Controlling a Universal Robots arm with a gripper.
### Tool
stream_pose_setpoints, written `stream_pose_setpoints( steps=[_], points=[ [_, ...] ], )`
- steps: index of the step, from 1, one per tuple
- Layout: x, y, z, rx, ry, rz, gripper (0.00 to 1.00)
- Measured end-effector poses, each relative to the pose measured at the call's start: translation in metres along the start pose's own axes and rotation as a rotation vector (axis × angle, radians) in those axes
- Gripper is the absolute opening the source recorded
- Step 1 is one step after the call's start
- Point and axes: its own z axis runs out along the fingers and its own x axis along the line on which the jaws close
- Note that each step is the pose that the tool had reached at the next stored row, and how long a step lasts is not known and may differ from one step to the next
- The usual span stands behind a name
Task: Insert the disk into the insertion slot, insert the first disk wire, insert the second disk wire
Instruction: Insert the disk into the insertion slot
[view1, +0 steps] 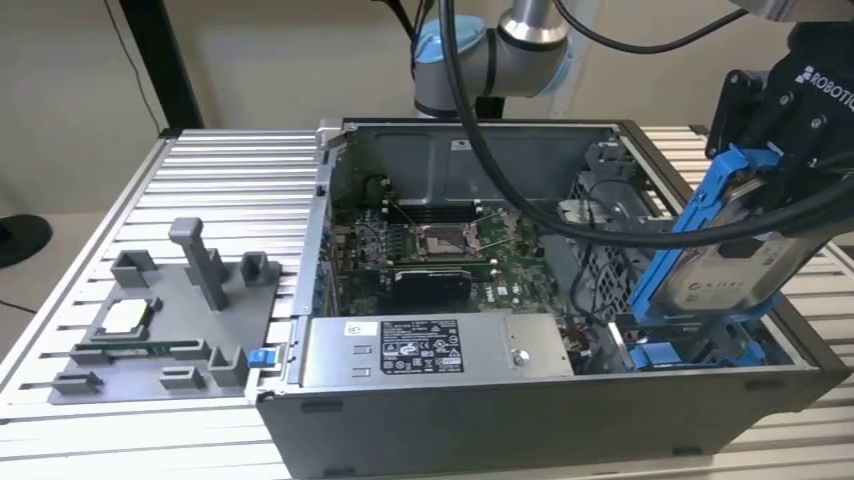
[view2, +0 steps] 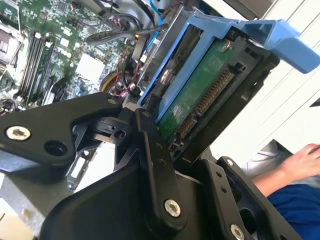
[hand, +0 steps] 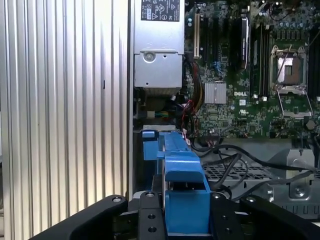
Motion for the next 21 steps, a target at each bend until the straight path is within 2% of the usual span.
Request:
stream_pose_setpoints(
  steps=[10, 21],
  points=[
    [0.0003, -0.0031, 0.0102, -0.0001, -0.0002, 0.0, 0.0],
    [0.0007, -0.0049, 0.0274, -0.0001, -0.0013, 0.0, 0.0]
  ],
)
